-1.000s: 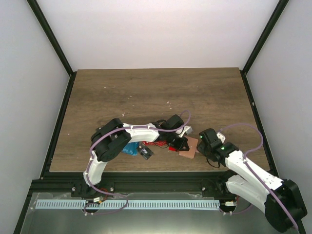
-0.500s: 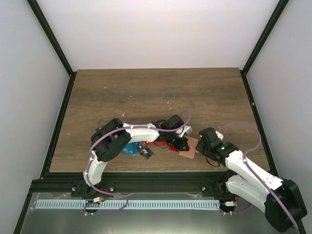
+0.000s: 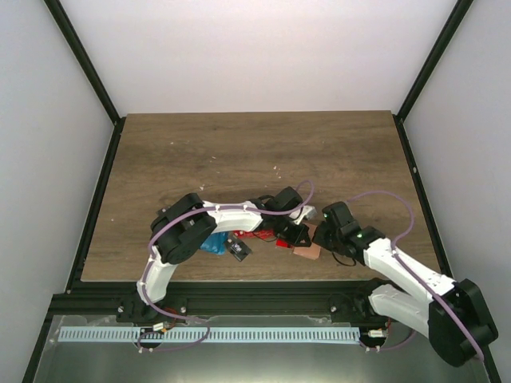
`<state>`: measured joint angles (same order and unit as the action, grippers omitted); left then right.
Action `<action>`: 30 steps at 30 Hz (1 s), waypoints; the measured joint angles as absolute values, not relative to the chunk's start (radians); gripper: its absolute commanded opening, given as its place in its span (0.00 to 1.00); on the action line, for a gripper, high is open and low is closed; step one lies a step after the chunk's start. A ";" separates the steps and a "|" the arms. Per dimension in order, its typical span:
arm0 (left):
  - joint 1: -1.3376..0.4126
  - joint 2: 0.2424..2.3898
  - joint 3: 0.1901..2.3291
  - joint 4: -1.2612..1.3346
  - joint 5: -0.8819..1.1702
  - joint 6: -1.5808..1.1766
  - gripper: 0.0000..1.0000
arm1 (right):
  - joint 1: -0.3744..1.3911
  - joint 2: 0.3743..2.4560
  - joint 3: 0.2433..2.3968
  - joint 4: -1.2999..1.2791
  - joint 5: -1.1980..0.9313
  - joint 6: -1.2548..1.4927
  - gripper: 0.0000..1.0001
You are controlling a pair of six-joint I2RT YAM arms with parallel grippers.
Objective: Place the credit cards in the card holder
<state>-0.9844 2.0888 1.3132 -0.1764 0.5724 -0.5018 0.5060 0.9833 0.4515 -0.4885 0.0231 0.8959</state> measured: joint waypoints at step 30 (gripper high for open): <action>-0.982 2.097 1.322 -0.181 0.583 -0.494 0.04 | 0.505 1.076 0.452 -0.401 -0.031 0.872 0.01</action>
<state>-0.9817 2.0972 1.3224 -0.1806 0.5827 -0.4938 0.5053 1.0763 0.4519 -0.4011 -0.0315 0.8722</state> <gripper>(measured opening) 0.039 0.014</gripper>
